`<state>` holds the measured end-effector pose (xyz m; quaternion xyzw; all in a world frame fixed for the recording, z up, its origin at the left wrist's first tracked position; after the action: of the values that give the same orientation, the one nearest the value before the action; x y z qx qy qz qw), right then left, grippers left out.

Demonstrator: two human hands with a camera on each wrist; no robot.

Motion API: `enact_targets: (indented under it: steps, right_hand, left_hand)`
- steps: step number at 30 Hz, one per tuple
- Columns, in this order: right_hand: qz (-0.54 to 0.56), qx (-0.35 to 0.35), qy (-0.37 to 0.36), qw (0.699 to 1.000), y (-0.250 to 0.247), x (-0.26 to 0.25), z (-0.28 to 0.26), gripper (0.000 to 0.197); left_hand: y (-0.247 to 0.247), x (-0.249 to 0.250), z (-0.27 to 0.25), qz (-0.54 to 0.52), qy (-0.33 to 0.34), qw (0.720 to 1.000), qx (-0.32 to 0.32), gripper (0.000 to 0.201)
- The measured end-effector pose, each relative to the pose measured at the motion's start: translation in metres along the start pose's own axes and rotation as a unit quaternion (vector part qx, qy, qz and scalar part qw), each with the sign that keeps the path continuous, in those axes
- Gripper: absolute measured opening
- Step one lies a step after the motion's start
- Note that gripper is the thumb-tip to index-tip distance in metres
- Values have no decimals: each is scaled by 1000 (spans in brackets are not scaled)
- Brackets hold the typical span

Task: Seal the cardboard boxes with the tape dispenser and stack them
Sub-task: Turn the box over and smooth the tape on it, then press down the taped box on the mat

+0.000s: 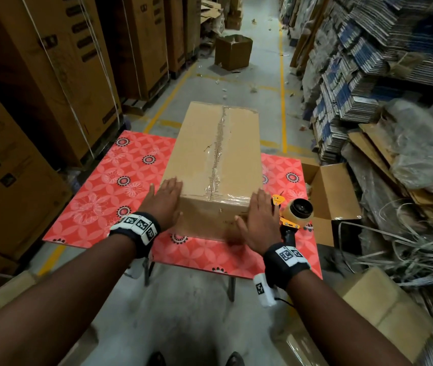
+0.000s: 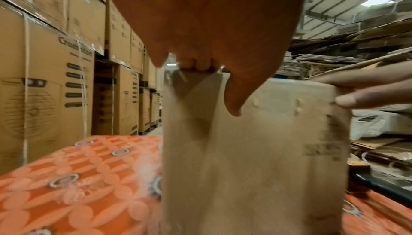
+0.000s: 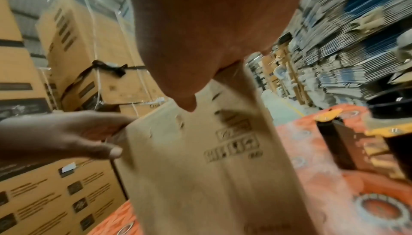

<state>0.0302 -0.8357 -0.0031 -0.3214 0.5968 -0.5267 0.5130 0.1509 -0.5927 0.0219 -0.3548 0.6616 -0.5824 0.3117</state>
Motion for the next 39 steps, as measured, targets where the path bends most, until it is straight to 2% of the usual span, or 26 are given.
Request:
enact_targets:
  steps: [2, 6, 10, 18, 24, 27, 30, 33, 35, 39]
  right_hand:
    - [30, 6, 22, 999, -4, 4, 5, 81]
    - [61, -24, -4, 998, 7, -10, 10, 84]
    - [77, -32, 20, 996, 16, -14, 15, 93]
    - [156, -40, -1, 987, 4, 13, 55, 82]
    - [201, -62, 39, 977, -4, 31, 108, 86]
    - [172, -59, 49, 982, -4, 32, 120, 88]
    - [112, -60, 28, 992, -2, 10, 103, 91]
    - [95, -76, -83, 989, 11, -39, 55, 96]
    - [109, -102, -119, 982, 19, -67, 24, 104]
    - [100, -102, -104, 984, 22, -81, 12, 110]
  left_hand:
    - [-3, -9, 9, -16, -22, 1000, -10, 94]
    - [1, -15, 21, -84, -30, 995, -35, 107]
    - [12, -14, 14, -142, -60, 988, -8, 110]
    - [13, 30, -34, -186, -117, 974, 58, 106]
    - [15, 70, -65, -226, -106, 967, 49, 102]
    - [12, 67, -66, -214, -87, 971, 54, 93]
    - [6, 47, -59, -146, -83, 984, 66, 90]
    - [3, 25, -44, -81, -76, 993, 48, 95]
    - [0, 15, -29, -46, -52, 997, 42, 95]
    - [0, 4, -5, -11, -15, 999, 40, 98]
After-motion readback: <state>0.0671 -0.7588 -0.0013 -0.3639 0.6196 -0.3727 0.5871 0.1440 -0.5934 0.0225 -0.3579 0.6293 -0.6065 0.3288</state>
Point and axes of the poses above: each hand's wrist, its own z-axis towards the middle knuckle, its own y-axis out of the palm, x = y × z, the point moved 2 cm from there along z, towards the middle knuckle, and after that the axes turned 4 degrees about z, right-handed, at the moved point
